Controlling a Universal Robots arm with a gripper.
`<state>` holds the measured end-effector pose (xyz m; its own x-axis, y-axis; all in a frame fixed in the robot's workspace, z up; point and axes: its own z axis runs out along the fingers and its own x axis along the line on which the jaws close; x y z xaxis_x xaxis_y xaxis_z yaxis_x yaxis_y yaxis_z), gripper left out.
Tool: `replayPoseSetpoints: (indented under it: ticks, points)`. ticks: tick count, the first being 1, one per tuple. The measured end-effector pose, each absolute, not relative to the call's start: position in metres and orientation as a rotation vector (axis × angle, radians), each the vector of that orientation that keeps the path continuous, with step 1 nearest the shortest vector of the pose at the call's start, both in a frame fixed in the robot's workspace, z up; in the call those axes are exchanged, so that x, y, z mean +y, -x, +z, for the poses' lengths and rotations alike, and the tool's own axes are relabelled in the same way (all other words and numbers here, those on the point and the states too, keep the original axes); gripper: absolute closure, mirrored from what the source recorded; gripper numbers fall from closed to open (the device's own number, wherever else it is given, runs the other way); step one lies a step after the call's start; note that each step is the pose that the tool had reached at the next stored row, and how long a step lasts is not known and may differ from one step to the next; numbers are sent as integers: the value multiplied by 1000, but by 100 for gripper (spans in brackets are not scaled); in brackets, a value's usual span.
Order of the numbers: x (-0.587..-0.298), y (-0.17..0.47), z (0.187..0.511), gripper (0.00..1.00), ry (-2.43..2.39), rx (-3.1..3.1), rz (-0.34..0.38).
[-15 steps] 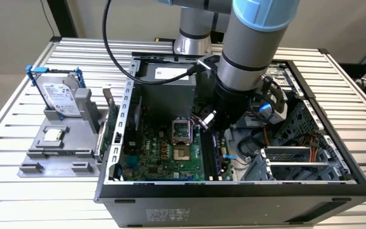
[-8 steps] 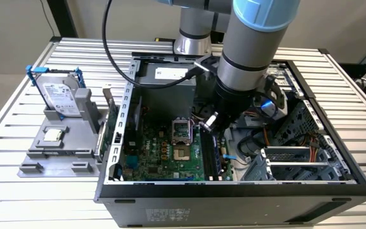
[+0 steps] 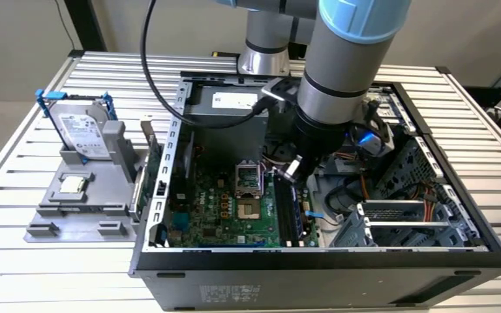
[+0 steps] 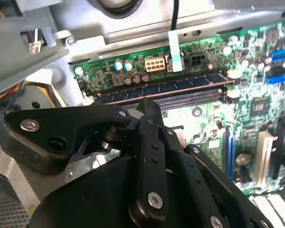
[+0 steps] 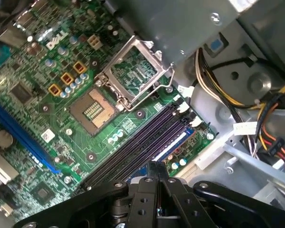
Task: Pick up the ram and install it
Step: 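Press down the ram until it locks into place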
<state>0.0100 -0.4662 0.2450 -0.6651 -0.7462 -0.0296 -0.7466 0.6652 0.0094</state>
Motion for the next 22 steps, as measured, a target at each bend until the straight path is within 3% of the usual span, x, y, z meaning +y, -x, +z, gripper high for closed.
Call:
replayPoseSetpoints:
  ticks: [22]
  points:
    - [-466,-10,245,100,1772,2563,35]
